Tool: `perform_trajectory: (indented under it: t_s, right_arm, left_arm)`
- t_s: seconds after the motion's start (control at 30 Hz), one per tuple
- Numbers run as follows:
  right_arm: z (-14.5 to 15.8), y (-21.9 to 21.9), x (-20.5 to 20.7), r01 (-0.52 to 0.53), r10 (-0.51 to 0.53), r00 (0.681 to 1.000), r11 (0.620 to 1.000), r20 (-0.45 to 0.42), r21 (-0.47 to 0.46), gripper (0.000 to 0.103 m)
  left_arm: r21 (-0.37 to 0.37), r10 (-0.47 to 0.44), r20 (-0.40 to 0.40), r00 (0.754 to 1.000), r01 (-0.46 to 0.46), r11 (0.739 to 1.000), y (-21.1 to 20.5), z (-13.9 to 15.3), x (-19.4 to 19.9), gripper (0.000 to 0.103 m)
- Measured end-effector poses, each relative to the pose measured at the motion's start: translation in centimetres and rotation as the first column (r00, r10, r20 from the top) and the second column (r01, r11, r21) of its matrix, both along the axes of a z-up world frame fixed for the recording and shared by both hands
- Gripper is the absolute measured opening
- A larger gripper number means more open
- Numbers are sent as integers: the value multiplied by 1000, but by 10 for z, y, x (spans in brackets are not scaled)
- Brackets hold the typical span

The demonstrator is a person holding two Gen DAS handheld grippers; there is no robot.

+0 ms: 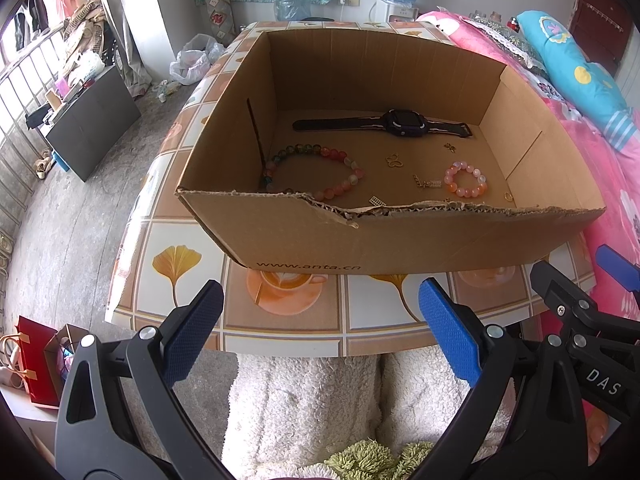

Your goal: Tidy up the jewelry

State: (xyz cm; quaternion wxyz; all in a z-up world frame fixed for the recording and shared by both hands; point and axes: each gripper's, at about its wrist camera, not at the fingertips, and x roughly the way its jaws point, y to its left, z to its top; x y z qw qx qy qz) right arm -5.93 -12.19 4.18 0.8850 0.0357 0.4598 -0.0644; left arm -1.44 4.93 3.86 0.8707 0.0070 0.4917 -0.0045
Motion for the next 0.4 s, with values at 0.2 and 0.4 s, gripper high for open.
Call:
perform_trajectory:
  t_s: [0.2,0.4]
  right_arm:
    - [0,0,1,-2,2,1000,1000,0,-1,96]
    - [-2,-2,-1,-1,1,1000,1000,-3,1,96]
  left_arm:
    - [0,0,-3,1000,0,1000,-1,-2,0,94]
    - [-6,0,-10,1000,0,1000,-1,-4,0,94]
